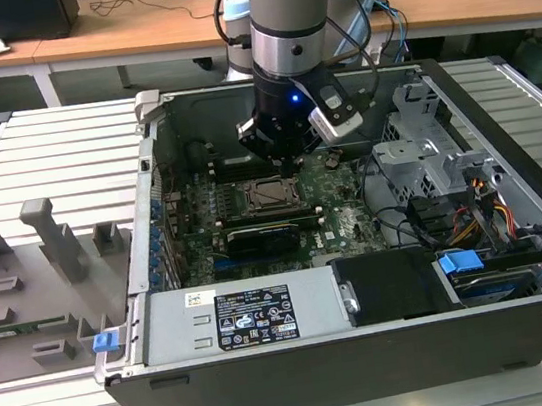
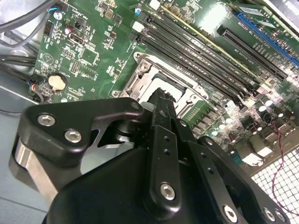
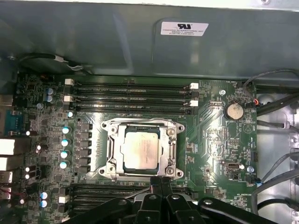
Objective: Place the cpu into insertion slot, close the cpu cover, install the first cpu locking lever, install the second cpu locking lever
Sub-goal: 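Install the second cpu locking lever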
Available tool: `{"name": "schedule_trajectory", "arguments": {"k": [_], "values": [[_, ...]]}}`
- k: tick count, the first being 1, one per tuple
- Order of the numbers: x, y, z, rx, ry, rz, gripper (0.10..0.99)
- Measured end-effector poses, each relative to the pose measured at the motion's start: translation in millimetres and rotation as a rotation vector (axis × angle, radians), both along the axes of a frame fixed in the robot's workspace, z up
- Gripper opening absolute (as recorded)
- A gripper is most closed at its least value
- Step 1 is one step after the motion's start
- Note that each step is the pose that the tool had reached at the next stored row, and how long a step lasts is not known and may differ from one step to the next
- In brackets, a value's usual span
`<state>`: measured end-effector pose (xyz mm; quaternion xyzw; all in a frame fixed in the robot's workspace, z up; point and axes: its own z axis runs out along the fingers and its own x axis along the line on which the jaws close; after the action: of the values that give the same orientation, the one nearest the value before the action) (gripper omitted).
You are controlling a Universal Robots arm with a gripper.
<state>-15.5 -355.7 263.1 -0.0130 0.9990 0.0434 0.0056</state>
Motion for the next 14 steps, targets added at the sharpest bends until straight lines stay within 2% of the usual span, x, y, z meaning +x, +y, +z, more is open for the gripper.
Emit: {"name": "schedule_trajectory", "arguments": {"k": [2, 3, 6, 9, 14], "values": [[0.1, -0.1, -0.4, 0.001, 0.0, 0.0, 0.106], [0.1, -0.3, -0.7, 0.006, 0.0012, 0.0, 0.106], [-0.1, -4.4, -2.6, 0.012, 0.0017, 0.0, 0.106], [-0.2, -5.4, -3.2, 0.018, 0.002, 0.0, 0.106], [-5.1, -12.3, -9.8, 0.058, 0.0034, 0.005, 0.106]]}}
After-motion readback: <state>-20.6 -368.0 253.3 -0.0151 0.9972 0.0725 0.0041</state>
